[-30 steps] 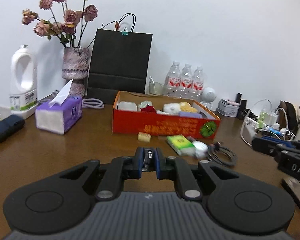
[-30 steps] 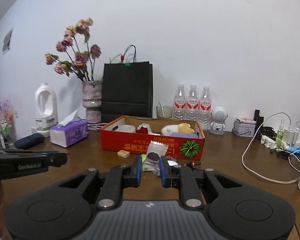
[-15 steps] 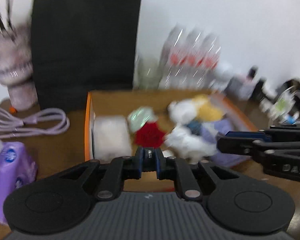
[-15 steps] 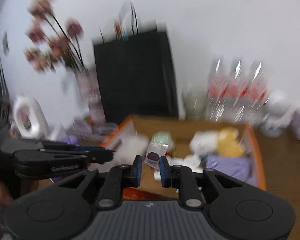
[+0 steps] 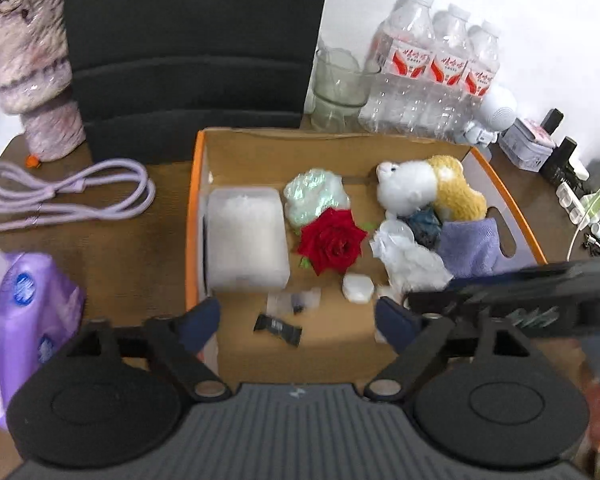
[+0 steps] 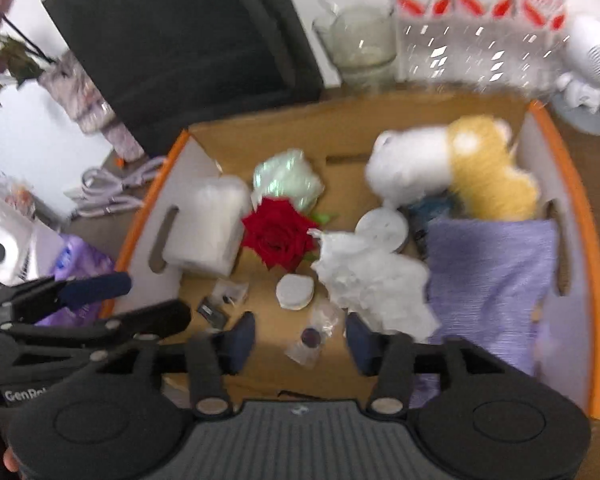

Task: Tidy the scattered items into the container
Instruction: 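Carry the sachet and dark item into the box and open both tools, then move both tools back toward the remaining desk items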

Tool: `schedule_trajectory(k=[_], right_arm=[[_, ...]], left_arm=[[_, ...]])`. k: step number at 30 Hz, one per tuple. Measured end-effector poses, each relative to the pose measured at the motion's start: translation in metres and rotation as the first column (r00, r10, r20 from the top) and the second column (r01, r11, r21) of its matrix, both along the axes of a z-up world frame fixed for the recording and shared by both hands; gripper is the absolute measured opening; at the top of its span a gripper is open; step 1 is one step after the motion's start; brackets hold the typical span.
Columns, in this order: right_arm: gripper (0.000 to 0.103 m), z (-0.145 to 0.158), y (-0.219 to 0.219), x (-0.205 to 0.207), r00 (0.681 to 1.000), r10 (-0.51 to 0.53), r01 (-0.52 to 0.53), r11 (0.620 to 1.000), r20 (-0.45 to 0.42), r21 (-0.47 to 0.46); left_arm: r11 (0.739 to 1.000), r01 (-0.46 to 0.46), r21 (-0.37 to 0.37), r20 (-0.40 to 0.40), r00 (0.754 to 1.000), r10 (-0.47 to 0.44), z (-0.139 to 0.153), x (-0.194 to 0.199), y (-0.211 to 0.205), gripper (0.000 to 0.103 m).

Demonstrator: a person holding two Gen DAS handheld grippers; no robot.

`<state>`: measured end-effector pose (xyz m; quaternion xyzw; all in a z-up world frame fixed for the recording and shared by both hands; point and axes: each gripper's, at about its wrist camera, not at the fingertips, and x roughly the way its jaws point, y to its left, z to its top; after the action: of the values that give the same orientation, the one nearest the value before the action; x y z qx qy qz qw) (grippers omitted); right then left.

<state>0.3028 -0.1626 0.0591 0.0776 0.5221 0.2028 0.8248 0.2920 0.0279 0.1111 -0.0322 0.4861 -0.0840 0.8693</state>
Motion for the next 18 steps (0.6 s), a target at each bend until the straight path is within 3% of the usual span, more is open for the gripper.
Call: schedule_trajectory(k=[3,6,7,10,13,18], right_arm=[[0.061,0.032,-0.018,-0.010,0.998,-0.045,0.046,0.999,0.043,-0.012],[0.085,0.059,-0.035,-0.027,0.987,-0.108,0.116,0.991,0.117,-0.062],[0.088,0.064,-0.038,-0.034,0.980,-0.128,0.143,0.986,0.150,-0.089],[0.088,0.065,-0.046,-0.050,0.977,-0.140,0.165,0.974,0.158,-0.153],[0.088,0.065,-0.050,-0.064,0.977,-0.147,0.171,0.972,0.156,-0.158],[0.088,0.071,-0.050,-0.085,0.970,-0.159,0.187,0.972,0.185,-0.142]], left_arm=[[1.000,-0.024,0.006,-0.012,1.000,0.024,0.015,-0.010,0.000,0.103],[0.998,-0.052,0.025,0.019,0.999,0.051,0.025,-0.026,-0.001,0.103],[0.998,-0.055,0.035,0.015,0.998,0.055,0.026,-0.031,-0.002,0.103],[0.996,-0.056,0.068,-0.008,0.998,0.057,0.025,-0.044,-0.007,0.103],[0.995,-0.040,0.095,-0.035,0.998,0.043,0.023,-0.056,-0.014,0.103],[0.993,-0.069,0.092,0.010,0.998,0.068,0.035,-0.076,-0.018,0.103]])
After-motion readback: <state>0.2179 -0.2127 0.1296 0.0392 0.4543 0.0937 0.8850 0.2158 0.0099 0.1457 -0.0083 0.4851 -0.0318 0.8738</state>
